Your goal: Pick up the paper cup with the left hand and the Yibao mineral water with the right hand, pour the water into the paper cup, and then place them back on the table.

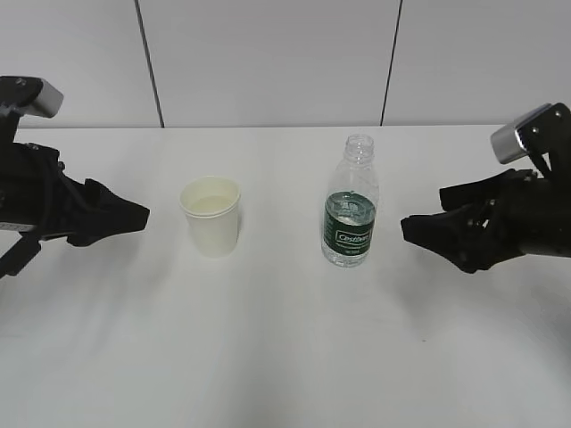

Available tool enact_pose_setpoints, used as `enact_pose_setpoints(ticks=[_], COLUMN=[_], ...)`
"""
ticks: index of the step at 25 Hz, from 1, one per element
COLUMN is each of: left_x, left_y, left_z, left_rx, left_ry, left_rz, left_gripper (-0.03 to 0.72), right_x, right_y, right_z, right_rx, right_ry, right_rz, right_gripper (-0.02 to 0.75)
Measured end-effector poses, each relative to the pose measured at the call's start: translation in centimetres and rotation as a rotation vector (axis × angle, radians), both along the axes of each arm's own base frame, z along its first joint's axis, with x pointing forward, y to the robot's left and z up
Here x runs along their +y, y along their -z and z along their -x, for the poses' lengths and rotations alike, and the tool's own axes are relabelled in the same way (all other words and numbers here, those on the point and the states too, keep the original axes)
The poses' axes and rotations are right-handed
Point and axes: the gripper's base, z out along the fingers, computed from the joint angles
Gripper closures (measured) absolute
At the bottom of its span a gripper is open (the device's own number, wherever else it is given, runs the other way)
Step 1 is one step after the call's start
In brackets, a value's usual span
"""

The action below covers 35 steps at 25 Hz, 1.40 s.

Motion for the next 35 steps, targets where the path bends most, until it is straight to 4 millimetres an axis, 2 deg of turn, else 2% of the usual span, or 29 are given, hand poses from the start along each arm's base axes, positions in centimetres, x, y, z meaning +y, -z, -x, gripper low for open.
enact_pose_setpoints(ticks=[6, 12, 16, 20, 27, 35], left_x=[0.0, -0.1, -0.3, -0.3, 0.1, 0.1], left_y=[0.0, 0.0, -0.6, -2.5, -8.4, -12.4], left_z=[0.0, 0.1, 0.5, 1.3, 4.8, 8.9], left_rx=[0.003, 0.005, -0.004, -0.069, -0.293, -0.399], left_ry=[0.003, 0.007, 0.035, 0.046, 0.055, 0.072], left_rz=[0.004, 0.006, 0.029, 0.044, 0.084, 0.188], left_gripper=[0.223, 0.223, 0.223, 0.223, 0.223, 0.223], right_x=[-0.5, -0.7, -0.9, -1.3, -1.0, -0.5], right_y=[-2.7, -5.0, -6.4, -8.9, -13.0, -15.8], right_z=[0.6, 0.7, 1.3, 2.9, 6.2, 10.4], right_rx=[0.105, 0.165, 0.129, 0.059, -0.1, -0.233], right_ry=[0.017, 0.102, 0.121, 0.131, 0.112, 0.106], right_rz=[0.081, -0.021, -0.046, -0.086, -0.107, -0.143], right_gripper=[0.142, 0.144, 0.144, 0.144, 0.144, 0.144])
